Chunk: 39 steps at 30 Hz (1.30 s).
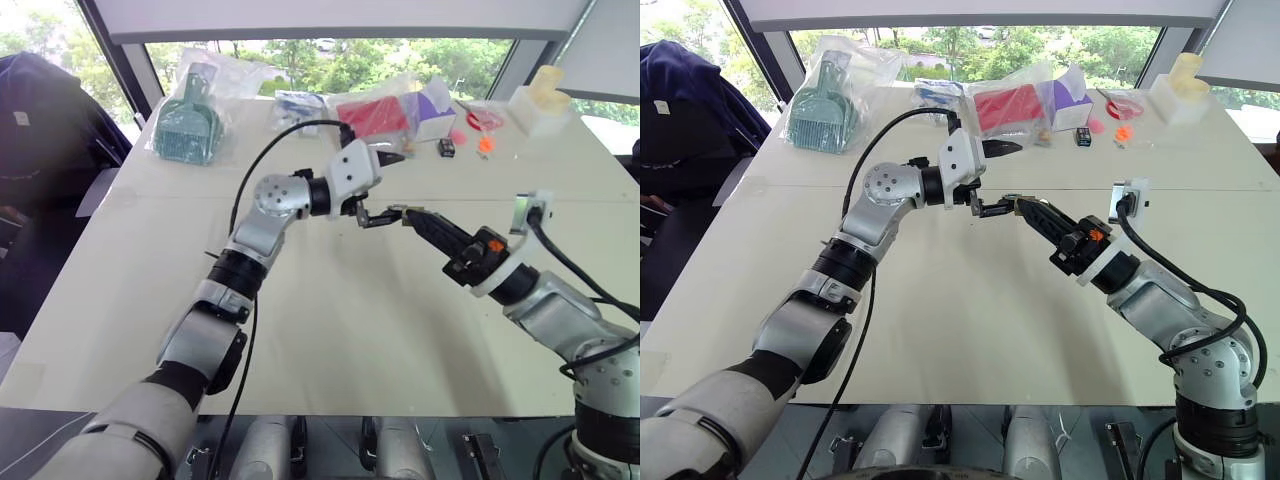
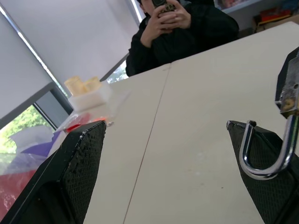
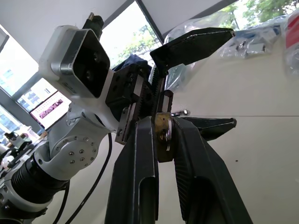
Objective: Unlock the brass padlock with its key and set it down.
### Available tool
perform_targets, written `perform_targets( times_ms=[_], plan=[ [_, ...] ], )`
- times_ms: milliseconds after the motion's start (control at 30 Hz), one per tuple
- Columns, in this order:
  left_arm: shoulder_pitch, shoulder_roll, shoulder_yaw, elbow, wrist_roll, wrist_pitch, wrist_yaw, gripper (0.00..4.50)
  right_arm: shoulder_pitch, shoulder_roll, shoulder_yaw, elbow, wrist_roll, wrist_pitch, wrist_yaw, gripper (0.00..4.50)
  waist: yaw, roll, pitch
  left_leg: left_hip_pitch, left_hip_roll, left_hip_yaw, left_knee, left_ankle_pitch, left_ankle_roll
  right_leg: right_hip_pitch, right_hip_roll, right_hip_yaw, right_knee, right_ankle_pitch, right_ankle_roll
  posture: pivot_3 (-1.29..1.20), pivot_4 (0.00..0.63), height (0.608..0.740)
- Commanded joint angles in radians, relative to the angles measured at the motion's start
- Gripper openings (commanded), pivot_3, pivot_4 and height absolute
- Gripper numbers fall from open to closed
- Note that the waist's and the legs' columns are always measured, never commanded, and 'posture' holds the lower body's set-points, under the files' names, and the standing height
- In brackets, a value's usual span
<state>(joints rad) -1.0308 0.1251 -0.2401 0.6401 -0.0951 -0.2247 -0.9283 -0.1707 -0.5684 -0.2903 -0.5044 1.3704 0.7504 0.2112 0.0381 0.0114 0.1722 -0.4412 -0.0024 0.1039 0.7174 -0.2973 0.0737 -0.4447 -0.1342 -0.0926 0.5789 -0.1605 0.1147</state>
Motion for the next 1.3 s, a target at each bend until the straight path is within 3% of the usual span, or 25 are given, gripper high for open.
perform_targets(
  times_ms=[33,233,400,533,733,967,1000,1033,1200,1233,1300],
  plan=[
    [-0.028,-0.003,0.033,-0.008,0.000,-0.027,0.023,4.30,0.007,0.008,-0.007,-0.037,0.020,-0.012,-0.003,0.06,0.000,0.000,0.000,0.000,0.000,0.000,0.000,0.000,0.000,0.000,0.000,0.000,0.000,0.000,0.000,0.00,0.150,0.735],
    [0.021,0.035,0.029,-0.025,0.019,0.001,0.024,4.30,0.014,0.018,-0.010,-0.025,0.006,-0.021,-0.007,0.06,-0.001,0.000,0.000,0.000,0.000,0.000,0.000,0.000,0.000,0.000,0.000,0.000,0.000,0.000,0.000,0.00,0.150,0.735],
    [0.120,0.137,0.018,-0.117,0.021,0.189,-0.045,4.30,0.007,0.037,0.016,0.086,-0.054,0.010,-0.097,0.06,-0.006,0.000,0.000,0.000,0.000,0.000,0.000,0.000,0.000,0.000,0.000,0.000,0.000,0.000,0.000,0.00,0.150,0.735],
    [0.242,0.236,0.049,-0.322,-0.068,0.419,-0.127,4.30,-0.041,0.052,0.082,0.215,-0.100,0.084,-0.108,0.06,-0.025,0.000,0.000,0.000,0.000,0.000,-0.001,0.000,0.000,-0.001,0.000,0.000,0.001,-0.001,-0.002,0.00,0.150,0.735],
    [0.373,0.329,0.063,-0.605,-0.188,0.669,-0.179,4.30,-0.166,0.131,0.058,0.427,-0.082,0.133,-0.117,0.06,-0.028,0.001,0.000,0.000,0.000,0.000,-0.001,0.001,-0.002,-0.001,0.000,0.000,0.001,-0.001,-0.003,0.00,0.150,0.735],
    [0.415,0.297,0.056,-0.668,-0.179,0.691,-0.080,4.30,-0.223,0.121,0.086,0.552,-0.200,0.190,-0.047,0.06,-0.027,0.001,0.000,0.000,0.000,0.000,-0.001,0.003,-0.005,0.000,0.000,0.000,0.001,-0.001,-0.002,0.00,0.150,0.735],
    [0.417,0.294,0.055,-0.673,-0.182,0.693,-0.076,4.32,-0.222,0.120,0.084,0.555,-0.213,0.195,-0.035,1.03,-0.029,0.001,0.000,0.000,0.000,0.000,-0.001,0.004,-0.007,0.000,0.000,0.000,0.001,0.000,0.000,0.00,0.150,0.735],
    [0.418,0.292,0.054,-0.676,-0.183,0.696,-0.073,4.32,-0.222,0.119,0.080,0.556,-0.220,0.199,-0.020,1.39,-0.029,0.001,0.000,0.000,0.000,0.000,-0.001,0.004,-0.007,0.000,0.000,0.000,0.001,0.000,0.000,0.00,0.150,0.735],
    [0.428,0.293,0.043,-0.690,-0.194,0.711,-0.073,4.32,-0.197,0.034,0.080,0.486,-0.307,0.207,0.053,4.06,-0.026,0.001,0.000,0.000,0.000,0.000,-0.002,0.004,-0.007,0.000,0.001,0.000,0.001,0.000,0.000,0.00,0.150,0.735],
    [0.428,0.295,0.043,-0.692,-0.196,0.716,-0.074,4.32,-0.177,-0.004,0.077,0.446,-0.325,0.208,0.078,4.44,-0.023,0.001,0.000,0.000,0.000,0.000,-0.002,0.004,-0.007,0.000,0.001,0.000,0.001,0.000,0.000,0.00,0.150,0.735],
    [0.431,0.300,0.045,-0.697,-0.200,0.725,-0.076,4.32,-0.138,-0.064,0.068,0.371,-0.351,0.197,0.136,4.44,-0.023,0.001,0.000,0.000,-0.001,0.000,-0.001,0.004,-0.007,0.000,0.000,0.000,0.000,0.000,0.000,0.00,0.150,0.735]
  ],
)
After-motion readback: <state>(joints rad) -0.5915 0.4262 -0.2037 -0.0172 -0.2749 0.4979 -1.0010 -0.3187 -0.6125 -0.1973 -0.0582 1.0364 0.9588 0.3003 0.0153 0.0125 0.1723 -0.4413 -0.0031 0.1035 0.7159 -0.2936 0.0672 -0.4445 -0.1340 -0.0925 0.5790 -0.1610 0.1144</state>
